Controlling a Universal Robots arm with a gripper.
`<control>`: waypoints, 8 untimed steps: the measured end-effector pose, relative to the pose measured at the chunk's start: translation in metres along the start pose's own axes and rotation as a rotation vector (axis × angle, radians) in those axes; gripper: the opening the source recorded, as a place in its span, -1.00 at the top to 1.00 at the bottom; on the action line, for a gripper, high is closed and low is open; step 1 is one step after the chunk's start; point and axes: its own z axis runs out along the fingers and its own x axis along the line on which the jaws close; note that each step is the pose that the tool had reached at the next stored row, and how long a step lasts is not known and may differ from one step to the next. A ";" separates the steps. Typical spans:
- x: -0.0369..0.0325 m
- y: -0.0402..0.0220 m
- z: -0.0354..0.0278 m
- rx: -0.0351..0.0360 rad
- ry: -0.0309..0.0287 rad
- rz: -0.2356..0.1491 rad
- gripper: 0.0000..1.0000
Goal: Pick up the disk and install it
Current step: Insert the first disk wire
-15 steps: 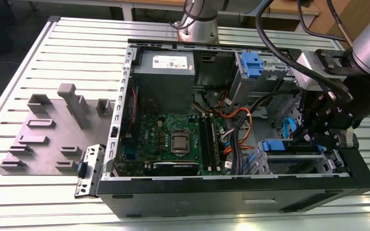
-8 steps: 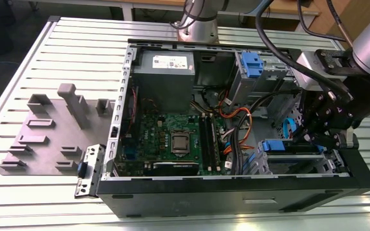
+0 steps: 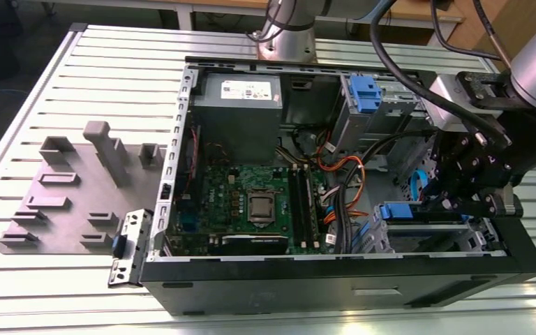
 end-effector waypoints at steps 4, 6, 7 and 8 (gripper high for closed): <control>0.0001 0.0000 0.0000 0.0000 0.0000 0.000 0.41; 0.0001 0.0000 0.0000 0.0000 -0.0001 0.000 0.41; 0.0001 0.0000 0.0000 0.0000 -0.0001 0.000 0.41; 0.0001 0.0000 0.0000 0.0000 -0.0001 0.000 0.41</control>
